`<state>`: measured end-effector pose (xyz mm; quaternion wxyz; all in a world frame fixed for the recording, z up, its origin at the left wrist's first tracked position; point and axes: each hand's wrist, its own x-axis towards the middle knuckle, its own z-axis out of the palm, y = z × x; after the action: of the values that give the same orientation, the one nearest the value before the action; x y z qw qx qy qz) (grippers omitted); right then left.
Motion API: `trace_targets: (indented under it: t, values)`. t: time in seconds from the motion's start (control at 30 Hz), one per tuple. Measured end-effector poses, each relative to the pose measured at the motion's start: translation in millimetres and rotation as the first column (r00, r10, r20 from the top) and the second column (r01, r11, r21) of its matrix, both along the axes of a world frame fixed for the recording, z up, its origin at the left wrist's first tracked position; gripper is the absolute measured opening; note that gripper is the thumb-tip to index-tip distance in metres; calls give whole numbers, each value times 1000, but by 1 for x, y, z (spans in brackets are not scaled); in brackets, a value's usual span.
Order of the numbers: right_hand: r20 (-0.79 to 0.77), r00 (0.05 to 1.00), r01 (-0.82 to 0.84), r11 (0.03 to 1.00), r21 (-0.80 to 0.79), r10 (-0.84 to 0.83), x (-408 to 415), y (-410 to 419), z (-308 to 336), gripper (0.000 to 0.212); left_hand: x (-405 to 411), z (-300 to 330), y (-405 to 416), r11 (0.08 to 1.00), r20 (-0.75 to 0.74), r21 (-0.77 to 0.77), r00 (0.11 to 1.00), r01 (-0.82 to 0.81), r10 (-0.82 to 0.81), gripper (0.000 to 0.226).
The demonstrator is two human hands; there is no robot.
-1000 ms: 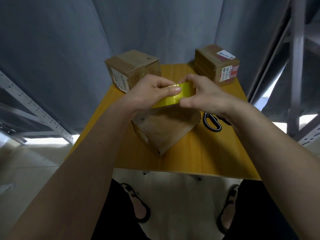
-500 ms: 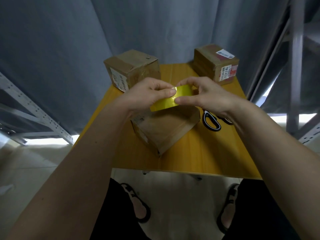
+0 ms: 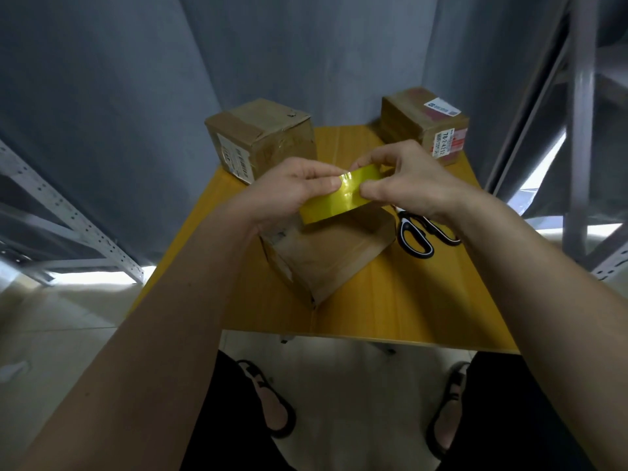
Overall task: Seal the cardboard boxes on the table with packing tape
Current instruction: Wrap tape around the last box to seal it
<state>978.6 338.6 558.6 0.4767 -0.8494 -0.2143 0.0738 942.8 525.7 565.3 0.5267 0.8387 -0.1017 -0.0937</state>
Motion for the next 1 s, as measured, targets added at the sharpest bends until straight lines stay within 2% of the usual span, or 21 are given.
trace_targets:
  t: [0.13, 0.23, 0.3, 0.47, 0.6, 0.67, 0.73, 0.8, 0.87, 0.9, 0.93, 0.97, 1.0]
  values:
    - [9, 1000, -7, 999, 48, 7, -3, 3, 1, 29, 1, 3, 2, 1000, 26, 3, 1000, -6, 6, 24]
    - [0, 1000, -10, 998, 65, 10, -2, 4, 3, 26, 1, 4, 3, 1000, 32, -4, 999, -10, 10, 25]
    - [-14, 1000, -27, 999, 36, 27, -1, 4, 5, 25, 1, 4, 3, 1000, 41, 5, 999, -13, 12, 23]
    - [68, 997, 30, 994, -101, -23, -1, 7, 6, 26, 0, 3, 0, 999, 86, 33, 996, -30, 27, 15]
    - [-5, 1000, -4, 1000, 5, 4, -2, 2, 5, 22, 1, 5, 0, 997, 132, -12, 988, -73, 74, 9]
    - [10, 998, -59, 998, -8, 59, -1, -3, 6, 22, 4, 11, 3, 999, 143, 5, 989, -45, 44, 12]
    - [7, 988, -155, 982, -104, 157, -2, -6, 13, 42, 6, 18, 6, 998, 139, 57, 990, 9, -17, 12]
    - [-16, 981, -193, 980, -47, 192, -2, -7, 15, 52, 8, 22, 5, 1000, 143, 11, 990, 10, -12, 15]
    - [-60, 987, -134, 971, 198, 148, -4, -3, 13, 40, 12, 21, 1, 973, 224, -157, 953, -169, 202, 25]
    - [-116, 987, -66, 939, 337, 111, -5, 1, 10, 31, 14, 17, -2, 910, 261, -249, 882, -332, 393, 33]
    - [-175, 981, 8, 892, 452, 81, -7, 7, 6, 23, 14, 13, -6, 806, 256, -327, 775, -493, 578, 40]
    - [-223, 973, 76, 841, 535, 54, -9, 13, 2, 17, 10, 7, -12, 700, 190, -386, 690, -601, 698, 44]
    - [-247, 969, 129, 795, 593, 27, -11, 21, -3, 14, 7, -1, -18, 645, 87, -434, 683, -629, 725, 44]
